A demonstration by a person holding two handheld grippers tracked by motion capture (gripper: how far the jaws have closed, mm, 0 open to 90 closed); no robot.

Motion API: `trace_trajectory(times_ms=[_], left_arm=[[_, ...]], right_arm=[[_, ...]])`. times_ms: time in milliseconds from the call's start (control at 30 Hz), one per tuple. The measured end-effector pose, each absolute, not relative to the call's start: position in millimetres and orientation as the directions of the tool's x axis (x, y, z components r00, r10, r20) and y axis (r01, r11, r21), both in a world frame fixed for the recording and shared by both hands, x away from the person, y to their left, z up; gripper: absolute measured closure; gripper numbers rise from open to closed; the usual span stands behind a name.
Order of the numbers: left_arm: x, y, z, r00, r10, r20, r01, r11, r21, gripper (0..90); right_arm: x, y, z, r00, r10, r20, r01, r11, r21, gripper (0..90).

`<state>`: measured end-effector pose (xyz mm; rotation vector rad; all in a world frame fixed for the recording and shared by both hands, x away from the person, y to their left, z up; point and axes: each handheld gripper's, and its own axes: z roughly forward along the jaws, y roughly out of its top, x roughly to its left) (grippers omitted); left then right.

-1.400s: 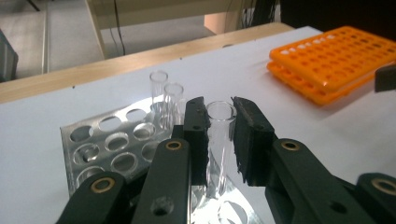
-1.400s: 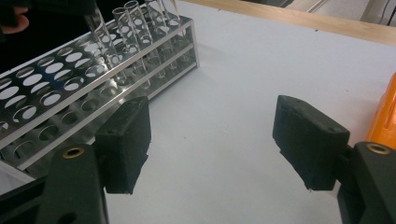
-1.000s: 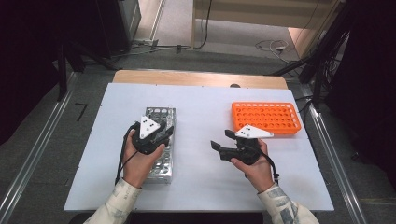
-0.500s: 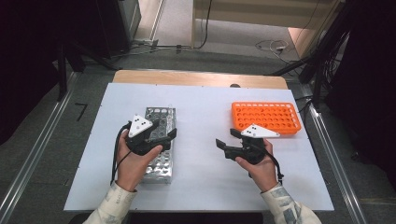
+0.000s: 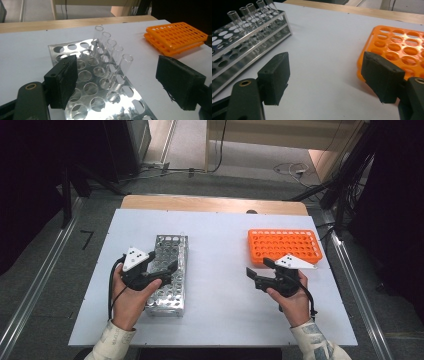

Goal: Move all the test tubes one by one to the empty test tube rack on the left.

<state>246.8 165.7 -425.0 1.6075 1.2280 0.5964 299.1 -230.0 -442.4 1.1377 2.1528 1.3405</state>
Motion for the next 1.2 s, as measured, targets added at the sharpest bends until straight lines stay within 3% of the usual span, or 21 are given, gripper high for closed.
trace_trajectory(times_ms=[367, 1200], left_arm=[[229, 197, -431, 0.301, 0.935, -0.189, 0.412, 0.051, 0.910, 17.3], [235, 231, -446, 0.177, 0.956, -0.235, 0.473, 0.127, 0.872, 16.3]], right_arm=[[295, -263, -443, -0.542, 0.835, 0.092, 0.447, 0.194, 0.873, 17.9], [274, -339, -446, -0.386, 0.919, 0.078, 0.476, 0.126, 0.870, 17.8]])
